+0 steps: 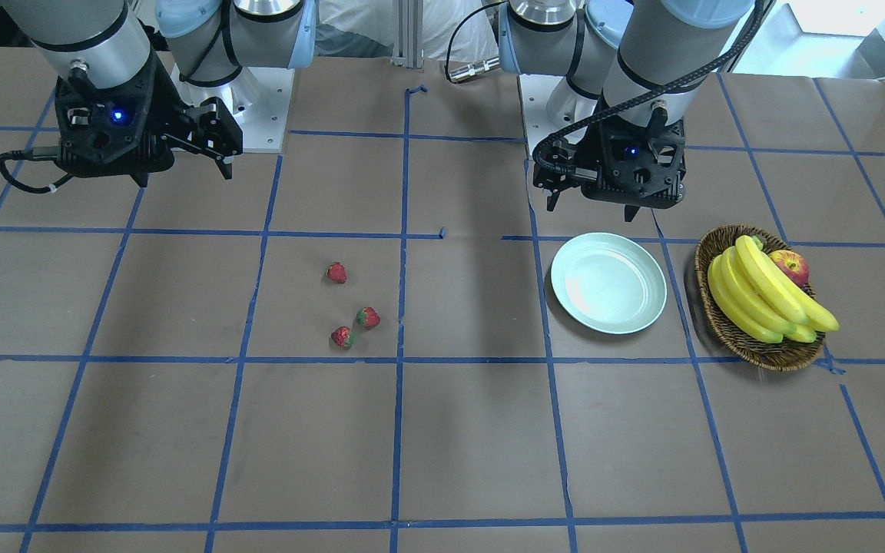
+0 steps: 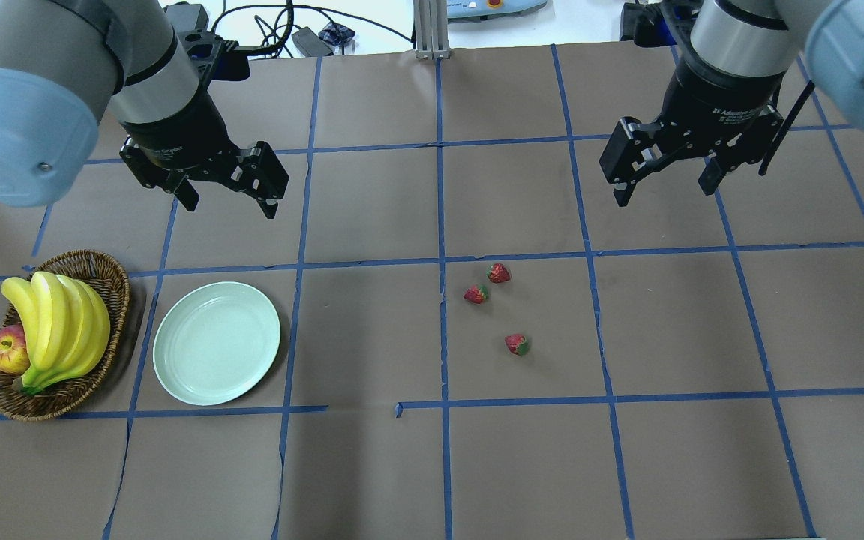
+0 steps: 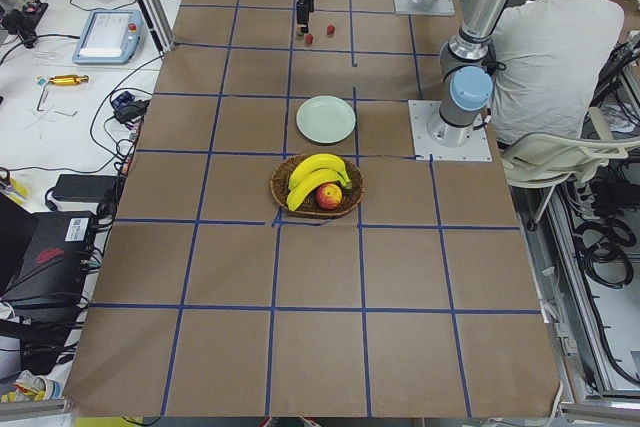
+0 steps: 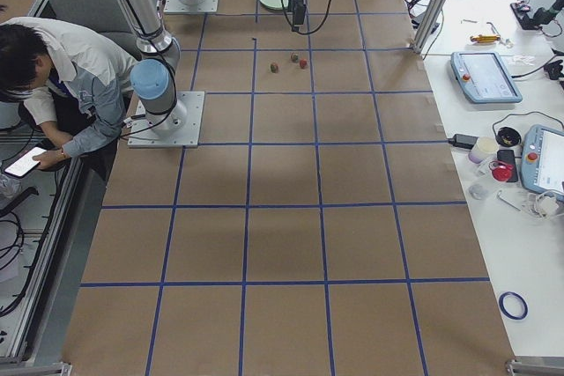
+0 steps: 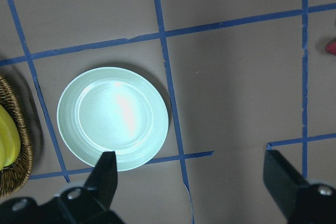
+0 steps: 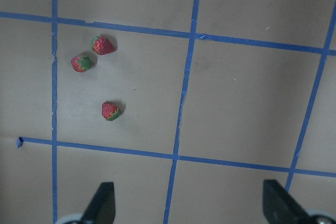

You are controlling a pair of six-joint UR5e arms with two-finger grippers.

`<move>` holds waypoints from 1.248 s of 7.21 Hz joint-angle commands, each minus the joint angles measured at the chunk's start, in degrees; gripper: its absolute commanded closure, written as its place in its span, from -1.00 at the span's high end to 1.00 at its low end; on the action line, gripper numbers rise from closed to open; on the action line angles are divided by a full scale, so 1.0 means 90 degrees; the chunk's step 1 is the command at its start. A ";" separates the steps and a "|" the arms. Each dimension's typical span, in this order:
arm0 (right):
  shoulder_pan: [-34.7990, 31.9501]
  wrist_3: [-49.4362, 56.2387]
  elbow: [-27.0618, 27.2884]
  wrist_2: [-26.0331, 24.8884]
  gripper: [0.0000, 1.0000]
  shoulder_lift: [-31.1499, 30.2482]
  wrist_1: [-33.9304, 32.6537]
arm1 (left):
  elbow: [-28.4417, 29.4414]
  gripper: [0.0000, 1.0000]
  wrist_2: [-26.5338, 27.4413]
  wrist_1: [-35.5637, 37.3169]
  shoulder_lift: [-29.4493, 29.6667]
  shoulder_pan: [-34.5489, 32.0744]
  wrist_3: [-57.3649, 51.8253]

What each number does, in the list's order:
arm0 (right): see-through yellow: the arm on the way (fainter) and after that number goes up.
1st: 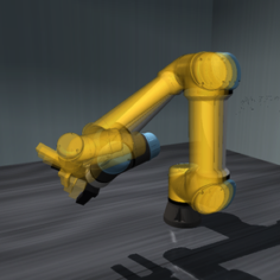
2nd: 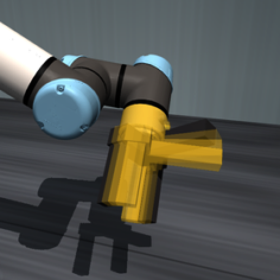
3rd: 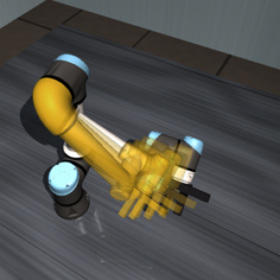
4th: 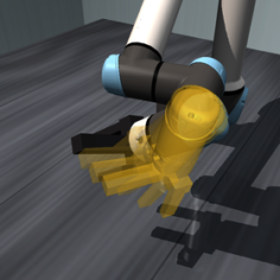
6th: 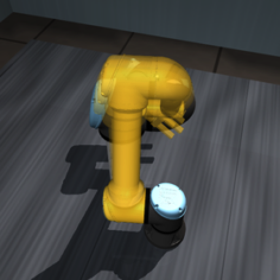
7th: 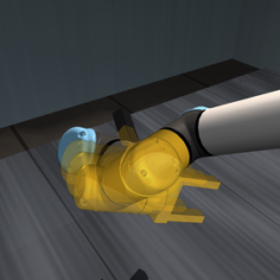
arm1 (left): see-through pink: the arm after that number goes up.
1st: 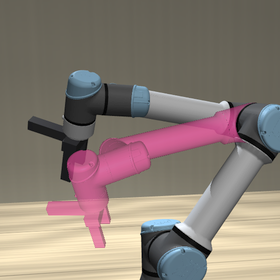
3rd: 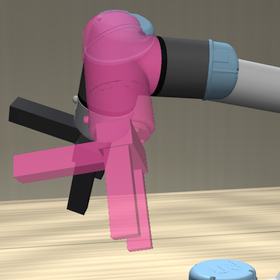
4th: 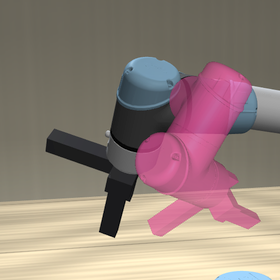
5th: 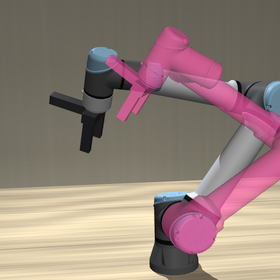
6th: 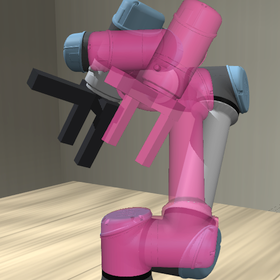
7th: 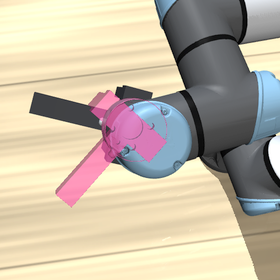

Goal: Collect all strawberries into plate

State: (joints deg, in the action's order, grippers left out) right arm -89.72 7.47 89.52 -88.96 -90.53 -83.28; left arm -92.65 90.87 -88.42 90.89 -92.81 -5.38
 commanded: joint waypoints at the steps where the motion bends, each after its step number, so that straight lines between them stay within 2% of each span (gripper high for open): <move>1: -0.0001 -0.0136 -0.0005 0.0108 1.00 0.0009 -0.0033 | 0.0011 1.00 0.0000 0.0136 0.0038 0.0048 -0.0056; 7: -0.0001 -0.0127 0.0014 0.0119 1.00 0.0049 -0.0034 | 0.0011 1.00 0.0001 0.0147 0.0028 0.0087 -0.0066; 9: -0.0001 -0.0127 0.0014 0.0138 1.00 0.0049 -0.0034 | 0.0040 1.00 0.0010 0.0166 0.0019 0.0116 0.0293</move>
State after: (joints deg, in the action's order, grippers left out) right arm -89.74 6.33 89.62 -87.81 -90.10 -83.62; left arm -92.33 90.95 -87.03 91.08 -91.96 -4.77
